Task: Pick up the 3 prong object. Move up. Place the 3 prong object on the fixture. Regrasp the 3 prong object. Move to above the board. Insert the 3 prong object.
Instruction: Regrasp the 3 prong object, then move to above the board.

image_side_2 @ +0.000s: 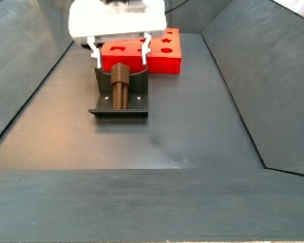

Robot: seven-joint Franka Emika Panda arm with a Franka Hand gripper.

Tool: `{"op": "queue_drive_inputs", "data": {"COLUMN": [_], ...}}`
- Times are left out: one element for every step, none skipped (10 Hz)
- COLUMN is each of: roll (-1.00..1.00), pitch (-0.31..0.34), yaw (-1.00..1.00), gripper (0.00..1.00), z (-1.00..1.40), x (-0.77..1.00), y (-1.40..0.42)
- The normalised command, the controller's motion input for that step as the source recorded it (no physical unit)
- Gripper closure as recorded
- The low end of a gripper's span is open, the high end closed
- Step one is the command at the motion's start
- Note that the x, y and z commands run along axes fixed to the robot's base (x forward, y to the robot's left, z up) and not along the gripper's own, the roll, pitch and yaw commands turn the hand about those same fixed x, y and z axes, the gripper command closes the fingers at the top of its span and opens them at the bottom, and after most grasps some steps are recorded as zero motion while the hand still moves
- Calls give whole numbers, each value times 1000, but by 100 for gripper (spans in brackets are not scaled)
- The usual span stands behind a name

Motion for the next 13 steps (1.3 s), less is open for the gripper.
{"op": "queue_drive_inputs", "data": {"roll": [71, 69, 74, 77, 78, 79, 79, 80, 0, -271, -271, -251, -241], "pitch": [-34, -33, -20, -17, -16, -16, -16, -15, 0, -102, -98, -57, -32], "yaw": [1, 1, -20, -20, -20, -21, -21, -21, 0, -293, -289, -251, -230], "gripper": [0, 0, 0, 0, 0, 0, 0, 0, 100, 100, 100, 100, 100], "z": [-644, -453, -357, -355, -355, -354, -354, -354, 0, 1000, 1000, 1000, 1000], "x": [83, 71, 47, 44, 43, 43, 42, 42, 0, -100, -103, -111, -109], "y": [14, 10, 4, 5, 6, 6, 7, 7, 0, -89, -89, -75, -68]}}
